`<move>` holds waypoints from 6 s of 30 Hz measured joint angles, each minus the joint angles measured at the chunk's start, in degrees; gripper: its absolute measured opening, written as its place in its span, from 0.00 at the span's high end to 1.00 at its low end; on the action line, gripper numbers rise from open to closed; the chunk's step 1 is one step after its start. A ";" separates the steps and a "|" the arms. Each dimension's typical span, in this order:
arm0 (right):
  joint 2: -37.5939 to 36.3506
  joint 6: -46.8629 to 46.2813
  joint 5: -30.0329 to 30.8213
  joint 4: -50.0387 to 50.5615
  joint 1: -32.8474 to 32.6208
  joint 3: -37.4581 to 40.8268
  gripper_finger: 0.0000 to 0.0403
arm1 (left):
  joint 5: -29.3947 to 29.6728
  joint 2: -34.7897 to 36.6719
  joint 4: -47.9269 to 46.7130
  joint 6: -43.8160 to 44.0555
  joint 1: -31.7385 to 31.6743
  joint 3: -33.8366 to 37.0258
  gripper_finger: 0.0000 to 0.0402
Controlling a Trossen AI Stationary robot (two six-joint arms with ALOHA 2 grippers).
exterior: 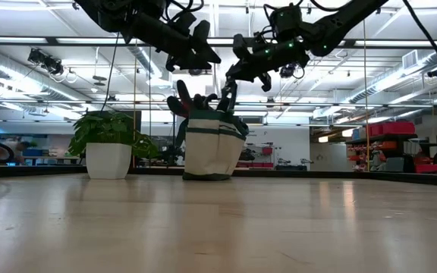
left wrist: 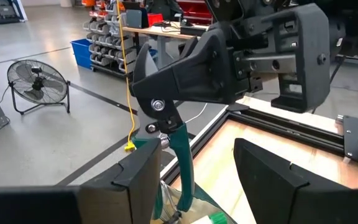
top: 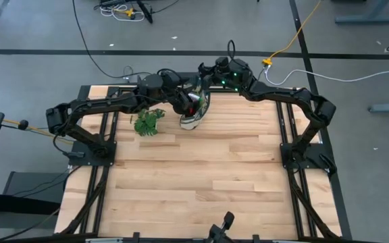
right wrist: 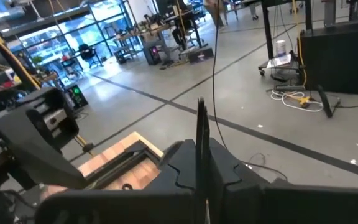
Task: Pick & Place Garden tools in Gardening bag
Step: Put the green shear scissors into the white gardening bag, then return to Home Position
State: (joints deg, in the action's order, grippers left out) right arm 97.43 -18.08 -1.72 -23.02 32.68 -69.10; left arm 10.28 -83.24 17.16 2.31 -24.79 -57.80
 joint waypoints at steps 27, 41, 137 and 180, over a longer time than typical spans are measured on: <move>8.89 -0.92 -0.35 -1.20 -1.02 0.07 1.00 | -0.02 -0.07 0.02 0.22 0.28 0.04 0.48; 12.90 -0.71 -0.06 -3.05 -3.23 -0.15 1.00 | -0.02 -0.07 -0.04 0.09 0.28 0.04 0.48; -1.81 14.36 -12.92 18.56 -10.02 -0.02 0.60 | -17.96 14.13 -29.15 -5.01 0.67 0.02 0.48; -29.33 10.74 -0.21 -33.46 -36.15 59.10 0.60 | -7.93 73.64 -15.78 1.58 23.37 53.15 0.48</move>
State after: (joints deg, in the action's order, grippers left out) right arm 68.10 -7.34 -1.93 -56.48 -3.46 -10.00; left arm 2.35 -9.61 1.38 3.89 -1.42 -4.65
